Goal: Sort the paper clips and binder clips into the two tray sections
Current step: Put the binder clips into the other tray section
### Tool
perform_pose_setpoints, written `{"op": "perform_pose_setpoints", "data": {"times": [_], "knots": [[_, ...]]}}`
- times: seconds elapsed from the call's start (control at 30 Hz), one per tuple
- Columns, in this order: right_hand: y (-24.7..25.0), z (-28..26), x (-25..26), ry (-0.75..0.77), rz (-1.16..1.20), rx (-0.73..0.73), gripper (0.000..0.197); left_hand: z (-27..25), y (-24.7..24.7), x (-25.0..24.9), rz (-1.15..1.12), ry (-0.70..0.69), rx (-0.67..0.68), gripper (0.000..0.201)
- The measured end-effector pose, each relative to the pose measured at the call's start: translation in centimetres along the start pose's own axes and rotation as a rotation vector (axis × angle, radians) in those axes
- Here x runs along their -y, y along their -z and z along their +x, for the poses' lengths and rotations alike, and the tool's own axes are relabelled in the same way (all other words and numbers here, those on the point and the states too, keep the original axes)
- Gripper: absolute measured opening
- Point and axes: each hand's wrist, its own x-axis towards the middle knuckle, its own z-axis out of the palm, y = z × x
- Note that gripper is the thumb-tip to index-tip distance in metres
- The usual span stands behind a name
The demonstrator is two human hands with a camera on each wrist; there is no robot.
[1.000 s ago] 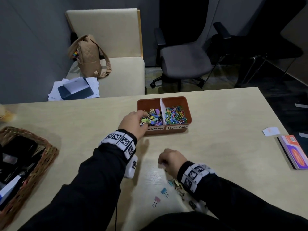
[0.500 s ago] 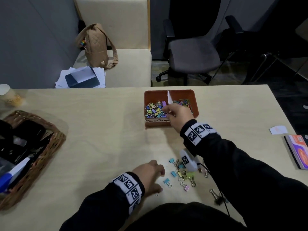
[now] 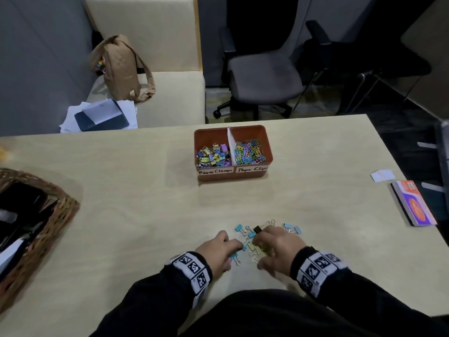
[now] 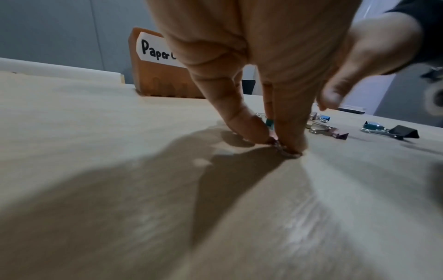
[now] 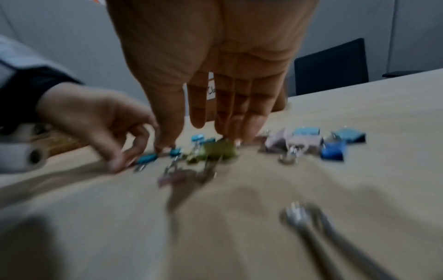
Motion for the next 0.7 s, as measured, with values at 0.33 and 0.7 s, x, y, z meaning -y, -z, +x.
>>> {"op": "perform_pose_setpoints", "data": {"times": [0.33, 0.7], "knots": [[-4.9, 1.6, -0.9, 0.108, -0.108, -0.186, 0.028, 0.9, -0.8, -1.1, -0.089, 0.156, -0.187, 0.032], [-5.3, 1.6, -0.5, 0.049, -0.048, -0.226, 0.036, 1.2, -0.7, -3.0, 0.020, 0.232, -0.166, 0.030]]}}
